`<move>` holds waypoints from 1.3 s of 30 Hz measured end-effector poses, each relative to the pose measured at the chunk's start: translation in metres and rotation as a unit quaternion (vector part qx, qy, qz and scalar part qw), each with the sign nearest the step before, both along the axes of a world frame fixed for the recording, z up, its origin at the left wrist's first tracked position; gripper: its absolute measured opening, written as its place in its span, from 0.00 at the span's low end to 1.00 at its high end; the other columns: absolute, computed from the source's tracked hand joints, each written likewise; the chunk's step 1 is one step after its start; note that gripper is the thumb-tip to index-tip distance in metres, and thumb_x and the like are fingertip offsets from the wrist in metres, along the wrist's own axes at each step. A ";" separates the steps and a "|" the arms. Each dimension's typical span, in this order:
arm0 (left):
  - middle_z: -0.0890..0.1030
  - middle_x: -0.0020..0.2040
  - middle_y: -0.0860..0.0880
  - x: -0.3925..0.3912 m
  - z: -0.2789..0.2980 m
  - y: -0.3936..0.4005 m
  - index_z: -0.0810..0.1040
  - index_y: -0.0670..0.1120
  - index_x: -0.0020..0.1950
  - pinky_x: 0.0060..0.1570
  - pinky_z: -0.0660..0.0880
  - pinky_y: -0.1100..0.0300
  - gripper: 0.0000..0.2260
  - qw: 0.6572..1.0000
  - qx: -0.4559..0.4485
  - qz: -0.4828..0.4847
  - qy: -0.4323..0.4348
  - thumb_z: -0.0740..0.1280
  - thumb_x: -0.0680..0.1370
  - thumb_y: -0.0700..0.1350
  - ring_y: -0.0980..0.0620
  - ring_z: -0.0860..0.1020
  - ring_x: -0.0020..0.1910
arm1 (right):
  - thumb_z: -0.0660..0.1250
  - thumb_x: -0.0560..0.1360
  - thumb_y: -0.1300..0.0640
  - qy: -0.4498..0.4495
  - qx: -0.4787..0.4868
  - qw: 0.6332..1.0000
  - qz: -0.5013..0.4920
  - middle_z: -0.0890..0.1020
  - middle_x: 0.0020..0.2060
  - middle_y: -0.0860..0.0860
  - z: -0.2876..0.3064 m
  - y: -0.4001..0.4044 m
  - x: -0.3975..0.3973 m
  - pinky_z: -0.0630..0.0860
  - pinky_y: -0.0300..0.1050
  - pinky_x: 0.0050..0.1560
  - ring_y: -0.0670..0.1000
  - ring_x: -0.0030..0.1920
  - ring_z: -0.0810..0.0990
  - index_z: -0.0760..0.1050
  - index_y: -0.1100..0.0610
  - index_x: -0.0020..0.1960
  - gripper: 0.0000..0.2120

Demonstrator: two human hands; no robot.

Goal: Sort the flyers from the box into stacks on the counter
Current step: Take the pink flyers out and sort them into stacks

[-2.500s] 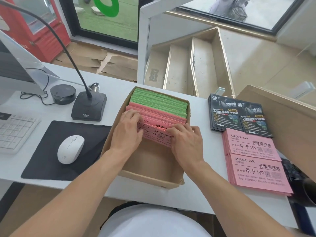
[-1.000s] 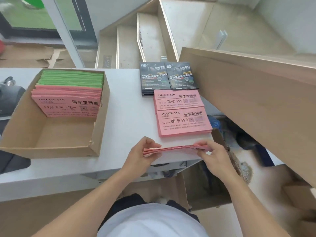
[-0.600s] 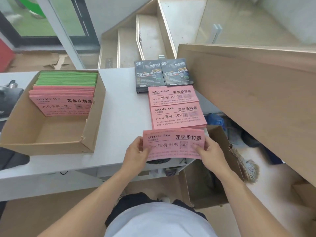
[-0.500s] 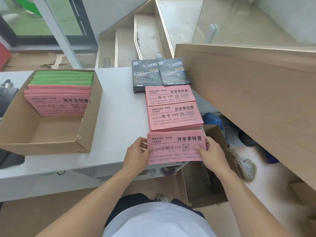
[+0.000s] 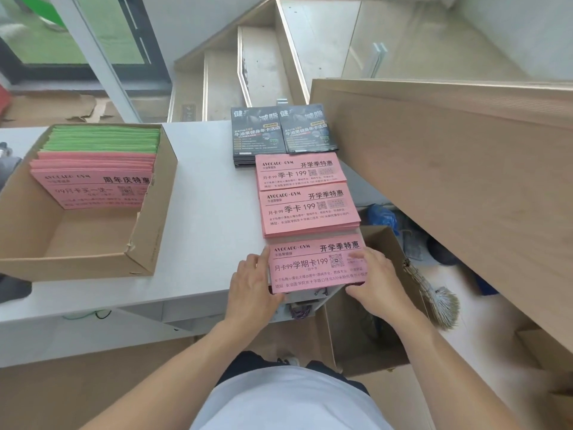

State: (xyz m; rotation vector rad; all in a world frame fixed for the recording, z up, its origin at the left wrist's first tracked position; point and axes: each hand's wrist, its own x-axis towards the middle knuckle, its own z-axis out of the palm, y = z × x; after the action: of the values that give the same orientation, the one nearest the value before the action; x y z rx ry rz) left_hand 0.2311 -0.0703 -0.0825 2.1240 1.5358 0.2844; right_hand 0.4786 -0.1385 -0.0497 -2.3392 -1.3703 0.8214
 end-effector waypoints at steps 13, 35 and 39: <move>0.71 0.62 0.52 0.003 0.000 0.018 0.64 0.51 0.79 0.66 0.71 0.52 0.40 0.997 -0.034 0.030 -0.057 0.79 0.71 0.52 0.52 0.68 0.63 | 0.72 0.75 0.65 -0.056 0.041 0.997 0.023 0.70 0.73 0.45 -0.003 0.014 -0.005 0.68 0.49 0.71 0.49 0.71 0.66 0.81 0.48 0.59 0.17; 0.70 0.66 0.51 -0.002 0.008 0.017 0.64 0.51 0.79 0.67 0.71 0.54 0.37 1.000 -0.008 0.001 0.007 0.76 0.74 0.55 0.51 0.68 0.64 | 0.76 0.73 0.58 -0.142 0.024 0.988 0.063 0.71 0.72 0.46 0.000 0.015 -0.012 0.65 0.50 0.74 0.49 0.72 0.65 0.78 0.45 0.64 0.22; 0.69 0.68 0.51 -0.006 0.010 0.016 0.62 0.52 0.80 0.67 0.71 0.54 0.40 1.000 -0.025 0.000 -0.005 0.77 0.72 0.55 0.51 0.67 0.65 | 0.76 0.73 0.48 -0.161 0.051 0.979 0.113 0.70 0.73 0.45 0.008 0.018 -0.028 0.59 0.52 0.77 0.49 0.74 0.64 0.74 0.44 0.69 0.26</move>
State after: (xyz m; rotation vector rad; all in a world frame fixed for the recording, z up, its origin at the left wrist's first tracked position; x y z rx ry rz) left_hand 0.2253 -0.0541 -0.0724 2.0821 1.5219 0.2538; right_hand 0.4504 -0.1207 -0.0418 -2.3384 -1.7909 0.4264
